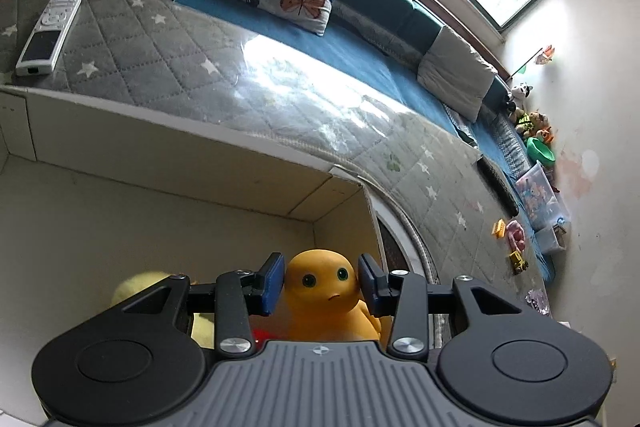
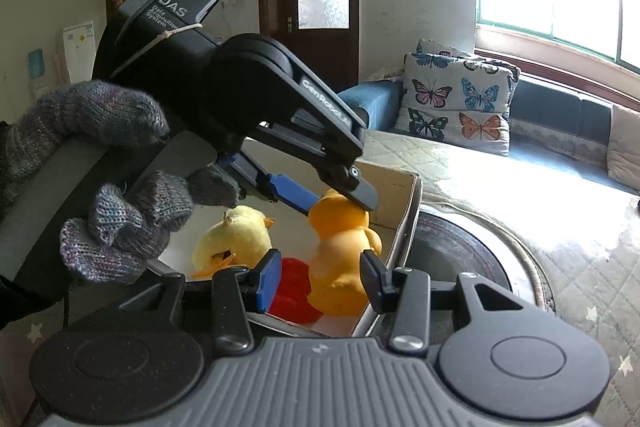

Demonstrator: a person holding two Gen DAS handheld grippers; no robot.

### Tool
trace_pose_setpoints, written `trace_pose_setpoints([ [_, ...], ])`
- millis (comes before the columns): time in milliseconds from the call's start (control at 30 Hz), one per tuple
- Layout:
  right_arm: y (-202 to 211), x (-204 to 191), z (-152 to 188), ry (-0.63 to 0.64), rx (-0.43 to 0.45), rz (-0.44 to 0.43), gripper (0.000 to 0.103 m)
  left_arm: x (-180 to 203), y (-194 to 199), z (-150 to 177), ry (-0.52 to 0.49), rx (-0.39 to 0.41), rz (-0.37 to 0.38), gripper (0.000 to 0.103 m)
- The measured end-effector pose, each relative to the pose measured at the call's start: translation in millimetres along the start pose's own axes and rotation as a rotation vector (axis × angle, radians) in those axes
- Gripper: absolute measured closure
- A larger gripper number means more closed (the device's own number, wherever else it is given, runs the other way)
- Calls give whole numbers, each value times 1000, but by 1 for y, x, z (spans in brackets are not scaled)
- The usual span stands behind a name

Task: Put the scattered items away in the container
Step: 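Lower the orange duck into the box while the right gripper lowers a yellow rubber duck, then open the left gripper to drop the orange duck while the right gripper releases its duck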

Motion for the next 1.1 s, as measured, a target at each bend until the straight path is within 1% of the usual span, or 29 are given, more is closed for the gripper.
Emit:
trace_pose_setpoints([
  [67, 1, -1, -2, 5, 5, -5, 59, 2, 1, 1, -15, -4, -8, 60],
  [167, 0, -2, -6, 22, 12, -6, 59, 6, 1, 3, -36, -22, 5, 60],
  [267, -5, -6, -10, 48, 0, -18, 59, 7, 0, 3, -41, -29, -7, 60],
  [400, -14, -5, -11, 61, -25, -10, 59, 3, 2, 3, -31, -19, -14, 60],
  [500, -16, -3, -8, 48, -37, -14, 59, 0, 5, 3, -34, -10, -35, 60],
  [633, -11, -3, -4, 40, -33, -13, 59, -1, 7, 6, -47, 2, -66, 60],
  [833, 1, -3, -3, 30, -16, -11, 58, 6, 16, 17, -71, 22, -72, 60],
  [933, 10, -1, -1, 24, -6, -5, 52, 11, 25, 25, -86, 42, -74, 60],
  [1100, 27, 0, 7, 21, 5, 0, 52, 20, 42, 40, -119, 89, -87, 60],
])
Point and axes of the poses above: each gripper's, at about its wrist camera, not at the fingertips, and y roughly against the way its jaws point, x to its right, z to its underside, the point moved 8 cm from there along -y, roughly the way its jaws point, and after that the axes turned 12 degrees about -x, right-handed, at the moved point
